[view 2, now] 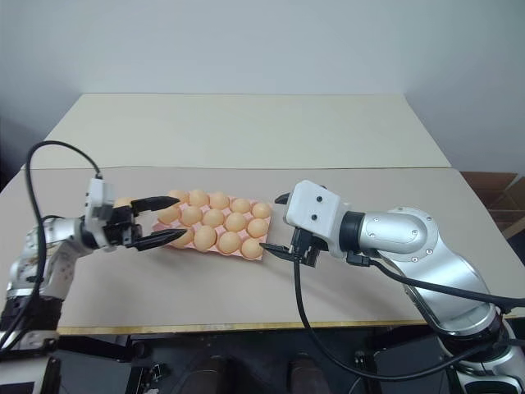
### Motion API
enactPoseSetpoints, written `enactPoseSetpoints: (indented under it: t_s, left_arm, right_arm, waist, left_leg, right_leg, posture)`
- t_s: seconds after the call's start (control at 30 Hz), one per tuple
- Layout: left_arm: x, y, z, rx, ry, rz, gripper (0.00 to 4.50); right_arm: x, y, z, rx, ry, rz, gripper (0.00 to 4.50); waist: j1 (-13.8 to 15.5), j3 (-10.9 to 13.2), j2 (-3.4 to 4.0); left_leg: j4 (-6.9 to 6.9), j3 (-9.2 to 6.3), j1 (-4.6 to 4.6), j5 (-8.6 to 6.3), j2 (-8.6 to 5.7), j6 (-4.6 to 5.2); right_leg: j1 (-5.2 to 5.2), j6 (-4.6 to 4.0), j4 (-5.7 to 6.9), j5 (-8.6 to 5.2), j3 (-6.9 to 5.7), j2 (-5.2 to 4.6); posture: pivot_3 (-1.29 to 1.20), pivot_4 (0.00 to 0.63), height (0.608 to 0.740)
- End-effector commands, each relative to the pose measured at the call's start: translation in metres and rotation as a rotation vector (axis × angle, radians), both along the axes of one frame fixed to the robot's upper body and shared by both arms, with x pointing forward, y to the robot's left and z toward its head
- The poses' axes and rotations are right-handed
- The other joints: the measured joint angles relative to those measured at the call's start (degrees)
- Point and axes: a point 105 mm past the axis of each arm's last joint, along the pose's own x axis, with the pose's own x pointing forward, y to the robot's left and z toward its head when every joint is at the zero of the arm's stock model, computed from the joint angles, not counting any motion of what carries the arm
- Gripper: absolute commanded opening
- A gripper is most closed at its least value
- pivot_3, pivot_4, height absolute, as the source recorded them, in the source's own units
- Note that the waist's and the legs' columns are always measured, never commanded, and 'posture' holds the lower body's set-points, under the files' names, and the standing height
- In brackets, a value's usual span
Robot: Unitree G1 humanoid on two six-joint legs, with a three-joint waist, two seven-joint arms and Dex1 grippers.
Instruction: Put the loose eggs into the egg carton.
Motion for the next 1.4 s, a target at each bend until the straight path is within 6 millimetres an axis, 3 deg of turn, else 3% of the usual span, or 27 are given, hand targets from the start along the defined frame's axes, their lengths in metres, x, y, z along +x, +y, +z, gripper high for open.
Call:
enactPoseSetpoints:
  t_s: [0.03,0.2,0.3,0.47,0.73,1.13,1.4]
  left_arm:
    - [-0.015,0.018,0.012,0.059,-0.037,0.051,4.23]
    - [-0.029,0.055,-0.004,0.264,-0.008,0.255,4.23]
    - [-0.042,0.074,0.0,0.289,-0.005,0.359,4.23]
    - [-0.061,0.082,0.008,0.277,-0.011,0.439,4.23]
    - [-0.074,0.092,-0.001,0.31,0.075,0.501,4.23]
    - [-0.057,0.116,0.015,0.298,0.018,0.743,4.38]
    - [-0.024,0.13,0.019,0.269,-0.014,0.909,4.38]
  right_arm:
    - [-0.004,-0.001,0.013,0.014,-0.043,0.033,4.5]
    - [-0.01,0.002,0.013,0.026,0.008,0.107,4.5]
    - [-0.012,0.001,0.009,0.006,0.024,0.133,4.5]
    - [-0.01,0.0,0.004,-0.009,0.034,0.144,4.5]
    - [-0.008,0.007,0.002,-0.01,0.033,0.173,4.5]
    - [-0.007,0.009,-0.003,-0.001,0.047,0.171,4.5]
    - [-0.004,0.01,-0.001,0.0,0.033,0.162,4.5]
  waist:
    - [0.0,0.0,0.0]
    - [0.2,0.0,0.0]
    - [0.3,0.0,0.0]
    - [0.5,0.0,0.0]
    - [0.4,0.0,-0.01]
    - [0.3,0.0,-0.02]
    - [0.6,0.0,-0.03]
  left_leg:
    - [0.0,-0.01,0.01,0.0,0.0,0.0]
    - [0.0,-0.03,0.04,0.0,0.0,0.0]
    - [0.0,-0.04,0.03,0.0,0.03,0.0]
    - [0.0,-0.04,0.04,0.0,0.03,0.0]
    - [0.0,0.02,0.06,0.0,0.03,0.0]
    - [-0.01,-0.03,0.06,0.0,0.02,-0.01]
    - [-0.01,0.0,0.08,0.0,-0.03,-0.01]
  right_leg:
    - [0.01,0.0,0.01,0.0,0.0,-0.01]
    - [0.04,0.0,0.0,0.0,0.0,-0.03]
    - [0.01,0.0,-0.02,0.0,-0.01,-0.03]
    - [0.04,0.0,-0.03,0.0,-0.03,-0.08]
    - [0.04,-0.01,-0.03,0.0,-0.02,-0.04]
    - [0.02,0.0,-0.03,0.0,0.0,-0.05]
    - [0.06,-0.01,0.0,0.0,-0.04,-0.07]
  posture:
    - [0.0,0.15,0.74]
    - [0.0,0.15,0.74]
    - [0.0,0.15,0.74]
    - [0.0,0.15,0.74]
    - [0.0,0.15,0.74]
    - [0.0,0.15,0.74]
    - [0.0,0.15,0.74]
